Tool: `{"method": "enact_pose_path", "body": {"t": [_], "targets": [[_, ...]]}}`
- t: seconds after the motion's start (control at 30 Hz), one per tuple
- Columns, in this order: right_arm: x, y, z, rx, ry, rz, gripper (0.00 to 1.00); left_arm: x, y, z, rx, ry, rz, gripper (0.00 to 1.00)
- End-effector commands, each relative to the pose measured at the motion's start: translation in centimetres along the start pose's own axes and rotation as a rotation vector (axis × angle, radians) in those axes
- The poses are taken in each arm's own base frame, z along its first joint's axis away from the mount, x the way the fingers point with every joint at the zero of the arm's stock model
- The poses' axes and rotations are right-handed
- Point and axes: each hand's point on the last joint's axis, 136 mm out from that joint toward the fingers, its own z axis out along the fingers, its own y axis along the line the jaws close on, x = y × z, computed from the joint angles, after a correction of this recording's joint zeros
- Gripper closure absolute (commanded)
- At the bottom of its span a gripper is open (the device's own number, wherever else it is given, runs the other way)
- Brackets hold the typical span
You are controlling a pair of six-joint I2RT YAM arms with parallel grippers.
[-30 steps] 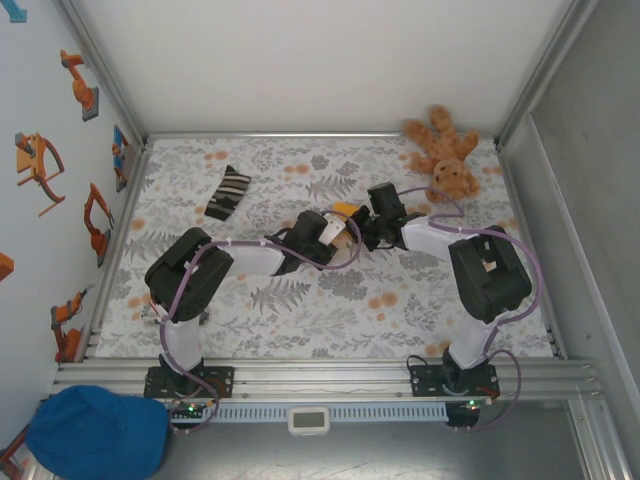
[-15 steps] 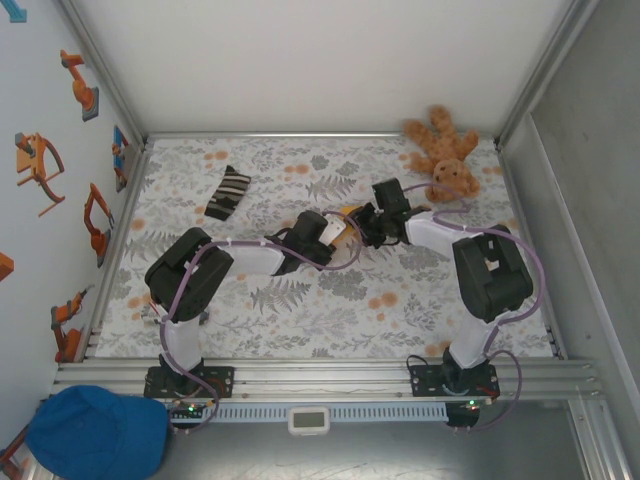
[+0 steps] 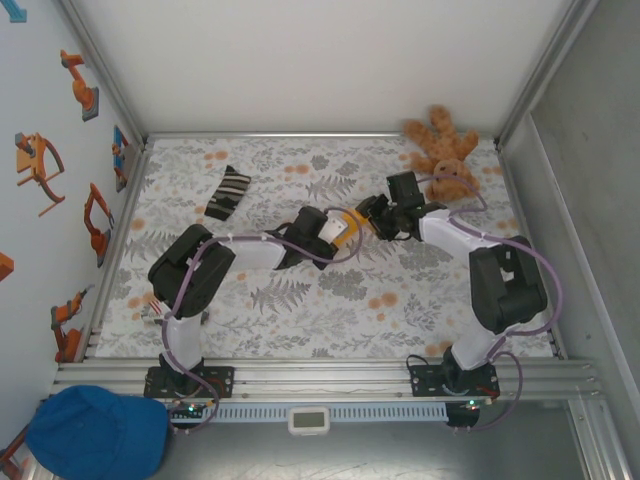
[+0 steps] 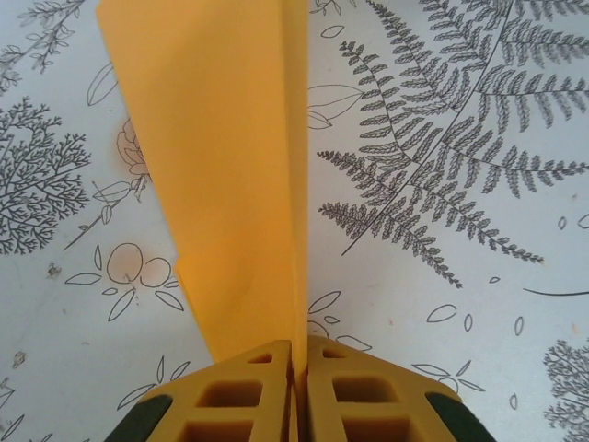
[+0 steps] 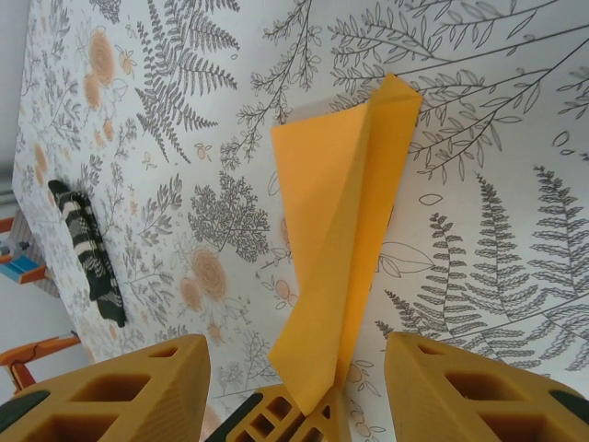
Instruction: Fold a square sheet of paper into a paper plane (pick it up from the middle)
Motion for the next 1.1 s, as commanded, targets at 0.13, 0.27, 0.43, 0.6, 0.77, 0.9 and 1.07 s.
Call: {"method": "enact_pose_path", "body": {"t": [0.13,0.27,0.43,0.6,0.77,0.9,1.07], "targets": [[-0.9,-1.4,-1.3,0.046,-0.059,-0.029,0.47,0.2,-1.1,0.1,0.203,0.070,-0.137,0.91],[-1.1,-1.7,-1.4,0.056,-0.070,-0.056,0.47,0.2,-1.3,0.1,0.252,0.092,-0.184,0.92],[-1.1,-2.0,-1.4,0.051,-0.077,-0.074,0.48,0.1,-1.1,0.2,0.286,0.096,-0.242,0.94],[-0.9,-1.9,-1.2,0.037,-0.069,-0.089,0.48,0.3,-1.3,0.3,0.311,0.108,-0.264,0.95],[-0.7,-1.2,-0.8,-0.021,-0.055,-0.123,0.50,0.4,-1.4,0.4,0.340,0.133,-0.289,0.96],[-0.6,-1.0,-0.6,-0.072,-0.060,-0.165,0.52,0.4,-1.4,0.5,0.359,0.153,-0.326,0.96],[-0.7,-1.1,-0.5,-0.116,-0.075,-0.186,0.53,0.8,-1.4,0.9,0.374,0.176,-0.363,0.97]]}}
